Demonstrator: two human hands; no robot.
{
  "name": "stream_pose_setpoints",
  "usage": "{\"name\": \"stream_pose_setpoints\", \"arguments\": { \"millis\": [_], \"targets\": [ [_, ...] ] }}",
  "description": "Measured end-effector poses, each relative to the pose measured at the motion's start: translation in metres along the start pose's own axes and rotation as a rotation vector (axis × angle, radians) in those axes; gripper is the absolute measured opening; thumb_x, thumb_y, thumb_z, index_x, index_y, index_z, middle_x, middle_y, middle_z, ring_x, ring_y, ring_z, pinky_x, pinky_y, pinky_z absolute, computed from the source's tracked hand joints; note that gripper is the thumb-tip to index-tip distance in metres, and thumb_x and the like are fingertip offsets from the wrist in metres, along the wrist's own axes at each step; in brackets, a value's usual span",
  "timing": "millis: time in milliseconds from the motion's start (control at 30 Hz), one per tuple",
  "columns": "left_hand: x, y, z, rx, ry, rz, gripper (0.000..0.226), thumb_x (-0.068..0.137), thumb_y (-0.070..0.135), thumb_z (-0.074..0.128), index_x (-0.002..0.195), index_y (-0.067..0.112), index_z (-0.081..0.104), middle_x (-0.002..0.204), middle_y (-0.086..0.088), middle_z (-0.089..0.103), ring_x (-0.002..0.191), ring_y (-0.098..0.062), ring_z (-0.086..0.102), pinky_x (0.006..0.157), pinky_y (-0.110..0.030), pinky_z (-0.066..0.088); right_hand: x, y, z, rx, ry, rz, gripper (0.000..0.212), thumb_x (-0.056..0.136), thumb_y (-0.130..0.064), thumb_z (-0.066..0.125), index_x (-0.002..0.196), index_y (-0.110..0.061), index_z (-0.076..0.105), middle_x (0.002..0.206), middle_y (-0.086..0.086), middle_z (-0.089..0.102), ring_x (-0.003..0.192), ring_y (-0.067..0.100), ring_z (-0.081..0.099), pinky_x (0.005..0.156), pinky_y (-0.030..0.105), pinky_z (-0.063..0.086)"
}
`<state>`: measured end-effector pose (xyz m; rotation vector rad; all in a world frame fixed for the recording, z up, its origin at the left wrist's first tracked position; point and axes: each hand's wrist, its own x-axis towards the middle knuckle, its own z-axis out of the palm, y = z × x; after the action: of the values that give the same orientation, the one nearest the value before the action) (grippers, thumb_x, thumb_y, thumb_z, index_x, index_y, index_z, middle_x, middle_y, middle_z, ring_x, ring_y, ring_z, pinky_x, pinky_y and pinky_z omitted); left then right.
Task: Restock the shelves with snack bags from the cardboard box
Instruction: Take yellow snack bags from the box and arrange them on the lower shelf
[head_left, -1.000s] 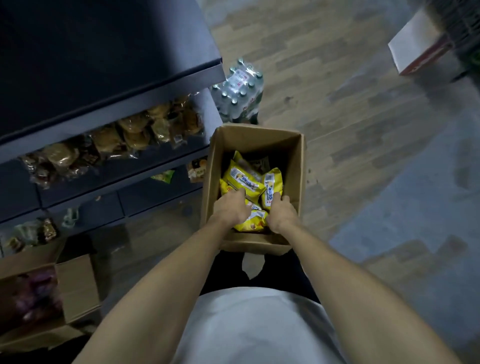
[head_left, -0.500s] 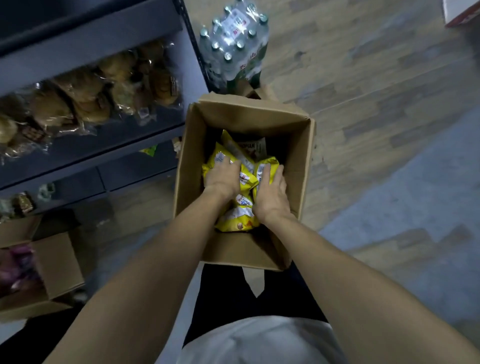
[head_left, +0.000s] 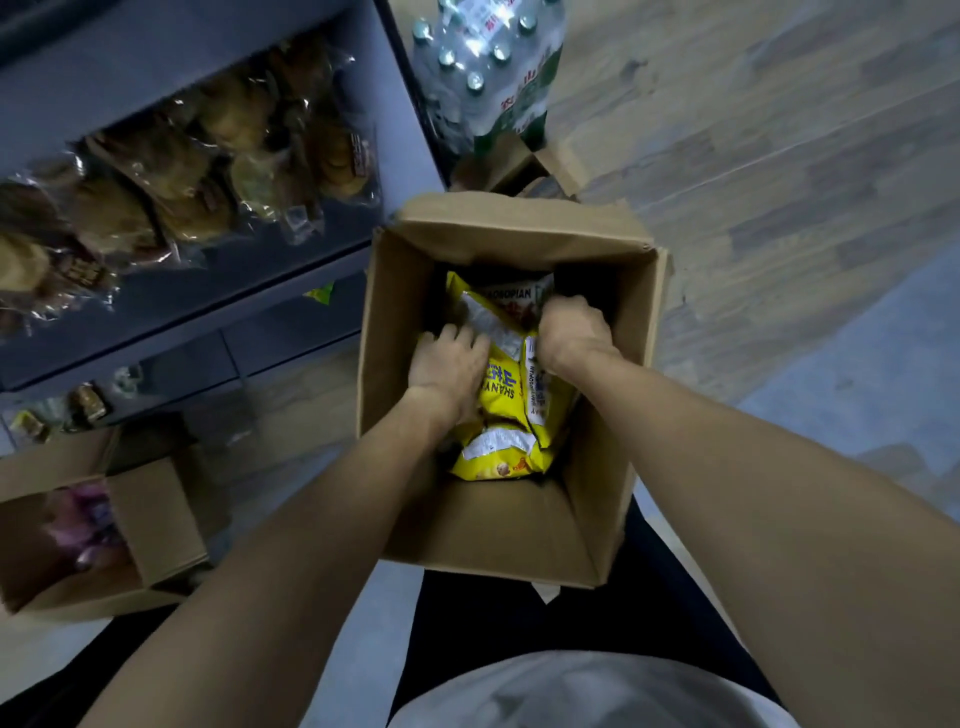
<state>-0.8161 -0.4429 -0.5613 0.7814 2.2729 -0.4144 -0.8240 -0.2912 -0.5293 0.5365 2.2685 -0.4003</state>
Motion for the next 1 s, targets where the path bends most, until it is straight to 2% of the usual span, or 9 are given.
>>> {"name": "stream_pose_setpoints", "arguments": {
  "millis": [133,267,400,467,567,667,767,900,1000],
  "targets": [
    [-0.003,0.000,0.007,-0.029,-0.065,0.077,0.088,0.069,0.056,0.073,0.141,0.029,0.029,0.137,-0.005,0.044,0.123,-0.029,0.041,0.098,-0.040,0.040,-0.010,-0.005,-0.018,0.027,0.003,-0.028,0.031,0.091,-0.004,0.048,0.120,-0.006,0.059,0.126,0.019,0.058,0.118,0.038,0.056,0.093,0.039,0.048],
    [-0.010,0.004,0.002,0.031,0.034,0.081,0.060,0.083,0.042,0.062,0.136,0.028,0.038,0.130,-0.004,0.056,0.122,-0.027,0.043,0.096,-0.038,0.034,-0.024,-0.010,-0.041,0.072,0.189,-0.243,0.026,0.083,-0.006,0.058,0.109,-0.011,0.055,0.116,0.015,0.057,0.106,0.039,0.056,0.081,0.041,0.046],
    [-0.030,0.012,0.001,-0.200,0.025,-0.139,0.056,0.093,0.034,0.054,0.141,0.021,0.029,0.123,-0.007,0.058,0.105,-0.028,0.062,0.072,-0.032,0.040,-0.042,-0.009,-0.031,0.008,0.454,-0.528,0.020,0.081,-0.007,0.056,0.100,-0.014,0.056,0.116,0.009,0.051,0.101,0.033,0.049,0.074,0.044,0.043],
    [-0.040,0.014,0.000,-0.396,0.032,-0.341,0.060,0.093,0.036,0.054,0.142,0.015,0.027,0.117,-0.010,0.061,0.099,-0.033,0.065,0.069,-0.035,0.042,-0.051,0.001,-0.018,-0.109,0.403,-0.485,0.028,0.080,-0.012,0.062,0.107,-0.015,0.055,0.123,0.010,0.048,0.106,0.033,0.048,0.077,0.044,0.041],
    [-0.044,0.017,-0.003,-0.603,0.094,-0.538,0.071,0.092,0.033,0.057,0.147,0.011,0.019,0.117,-0.012,0.059,0.096,-0.037,0.065,0.073,-0.041,0.049,-0.064,0.011,0.010,-0.302,0.164,-0.256,0.042,0.086,-0.010,0.061,0.126,-0.014,0.047,0.131,0.010,0.044,0.120,0.031,0.046,0.087,0.043,0.043],
    [-0.037,0.025,0.001,-0.620,0.162,-0.507,0.064,0.093,0.022,0.055,0.146,0.019,0.019,0.119,-0.011,0.051,0.089,-0.037,0.066,0.065,-0.041,0.046,-0.070,0.006,0.036,-0.284,-0.019,-0.065,0.045,0.093,-0.012,0.052,0.137,-0.006,0.043,0.148,0.020,0.027,0.133,0.031,0.034,0.094,0.041,0.044],
    [-0.028,0.027,0.004,-0.651,0.170,-0.462,0.043,0.094,0.014,0.052,0.132,0.021,0.032,0.116,-0.013,0.049,0.084,-0.038,0.064,0.059,-0.039,0.038,-0.069,-0.001,0.054,-0.235,-0.174,0.061,0.061,0.092,-0.023,0.057,0.143,0.002,0.035,0.155,0.029,0.001,0.141,0.036,0.020,0.102,0.045,0.042],
    [-0.019,0.021,0.008,-0.727,0.171,-0.462,0.033,0.095,0.010,0.051,0.125,0.017,0.037,0.116,-0.015,0.048,0.093,-0.039,0.061,0.065,-0.041,0.040,-0.060,-0.002,0.061,-0.211,-0.055,0.029,0.061,0.093,-0.036,0.053,0.137,0.006,0.041,0.149,0.026,0.024,0.134,0.037,0.029,0.101,0.042,0.043],
    [-0.019,0.017,0.010,-0.707,0.121,-0.484,0.038,0.093,0.022,0.054,0.128,0.015,0.038,0.121,-0.015,0.048,0.105,-0.037,0.055,0.074,-0.043,0.046,-0.051,0.000,0.057,-0.165,0.136,-0.051,0.049,0.090,-0.013,0.057,0.132,-0.004,0.034,0.145,0.018,0.025,0.127,0.033,0.040,0.088,0.040,0.052]
  ]
}}
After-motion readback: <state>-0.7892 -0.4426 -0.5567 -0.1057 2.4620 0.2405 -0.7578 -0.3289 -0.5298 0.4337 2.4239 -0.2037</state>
